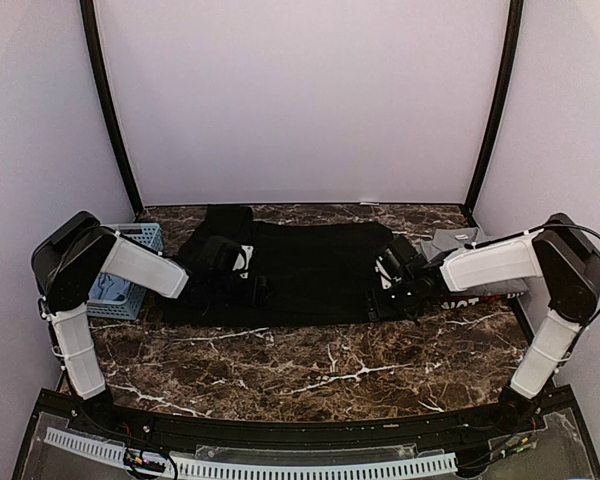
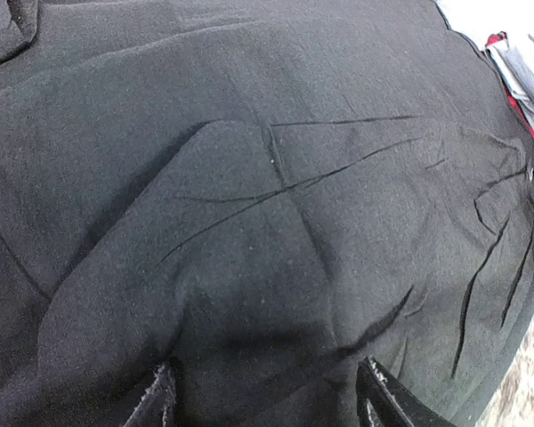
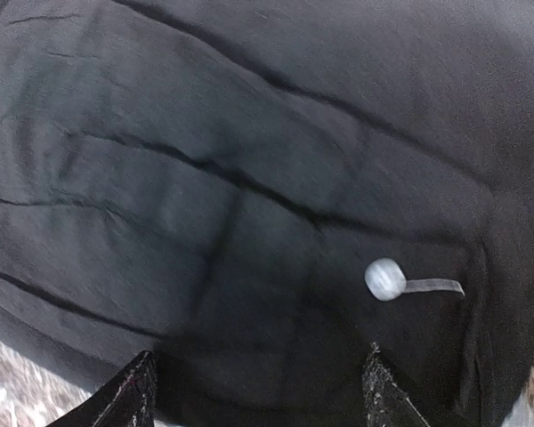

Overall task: Fold and stack the long sleeve shirts
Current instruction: Move the 1/3-folded shirt to the center of the board.

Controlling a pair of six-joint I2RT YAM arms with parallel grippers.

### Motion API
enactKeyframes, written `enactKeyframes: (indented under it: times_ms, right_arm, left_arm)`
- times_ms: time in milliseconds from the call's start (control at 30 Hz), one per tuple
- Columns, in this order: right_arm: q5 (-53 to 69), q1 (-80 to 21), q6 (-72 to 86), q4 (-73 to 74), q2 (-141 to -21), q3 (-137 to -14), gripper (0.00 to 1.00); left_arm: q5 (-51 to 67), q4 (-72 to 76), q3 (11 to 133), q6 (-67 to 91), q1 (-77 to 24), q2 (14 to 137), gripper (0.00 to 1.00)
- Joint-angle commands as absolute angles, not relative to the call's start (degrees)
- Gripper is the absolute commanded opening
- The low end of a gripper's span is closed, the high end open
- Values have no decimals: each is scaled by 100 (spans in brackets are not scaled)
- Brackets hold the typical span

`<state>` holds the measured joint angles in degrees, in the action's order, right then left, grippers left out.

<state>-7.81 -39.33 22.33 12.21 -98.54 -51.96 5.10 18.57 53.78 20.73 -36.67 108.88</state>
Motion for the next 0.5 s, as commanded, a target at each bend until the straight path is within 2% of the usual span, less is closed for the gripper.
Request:
enactKeyframes:
  times_ms: [0, 467]
  right_arm:
    - [-833, -3898, 2633, 2137, -9505, -4892, 76]
    - [-726, -4168, 3284, 2412, -8798, -4111, 75]
  left_arm:
    - [548, 1332, 4867, 2165, -3834, 10545, 68]
    - [66, 1145, 3839, 2572, -4450, 9843, 68]
